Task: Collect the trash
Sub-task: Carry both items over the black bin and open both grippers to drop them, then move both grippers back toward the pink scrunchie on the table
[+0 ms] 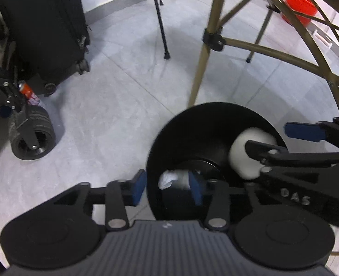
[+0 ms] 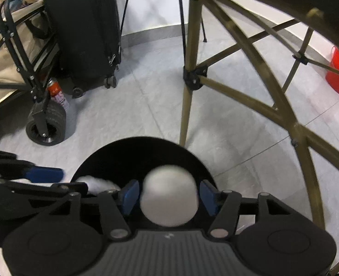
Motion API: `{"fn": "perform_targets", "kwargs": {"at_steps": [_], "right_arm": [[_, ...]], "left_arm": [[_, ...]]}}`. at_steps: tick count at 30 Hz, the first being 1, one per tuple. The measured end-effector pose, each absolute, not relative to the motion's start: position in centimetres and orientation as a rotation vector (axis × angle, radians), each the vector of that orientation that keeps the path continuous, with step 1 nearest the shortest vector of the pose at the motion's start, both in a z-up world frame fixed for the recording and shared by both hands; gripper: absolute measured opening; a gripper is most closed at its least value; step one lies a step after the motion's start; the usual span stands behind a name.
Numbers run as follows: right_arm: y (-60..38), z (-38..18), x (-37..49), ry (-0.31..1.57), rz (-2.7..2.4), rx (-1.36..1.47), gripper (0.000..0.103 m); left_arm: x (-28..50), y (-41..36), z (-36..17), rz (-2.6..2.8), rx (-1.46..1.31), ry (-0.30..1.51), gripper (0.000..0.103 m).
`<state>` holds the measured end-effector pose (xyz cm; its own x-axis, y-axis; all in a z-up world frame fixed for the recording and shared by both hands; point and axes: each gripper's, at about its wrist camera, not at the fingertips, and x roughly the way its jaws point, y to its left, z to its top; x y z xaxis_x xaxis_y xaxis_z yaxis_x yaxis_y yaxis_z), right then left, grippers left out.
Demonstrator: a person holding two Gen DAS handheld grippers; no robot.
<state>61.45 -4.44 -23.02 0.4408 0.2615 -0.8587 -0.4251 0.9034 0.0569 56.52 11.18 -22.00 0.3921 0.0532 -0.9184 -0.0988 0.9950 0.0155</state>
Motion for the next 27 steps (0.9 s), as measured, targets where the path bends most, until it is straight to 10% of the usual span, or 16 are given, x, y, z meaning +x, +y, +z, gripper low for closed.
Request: {"fn": "perform_targets", "kwargs": {"at_steps": [18, 27], "right_arm": [[-4.9, -19.5, 59.7, 0.957, 0.449, -0.17, 0.064], [-7.3, -11.0, 53.6, 0.767, 0.468, -0.086, 0.064]], "left_arm": [[55.0, 11.6, -20.2, 0.117, -0.058, 1.145, 0.051], [48.6, 9.7, -10.0, 0.152, 0.0, 0.847, 0.066]]}}
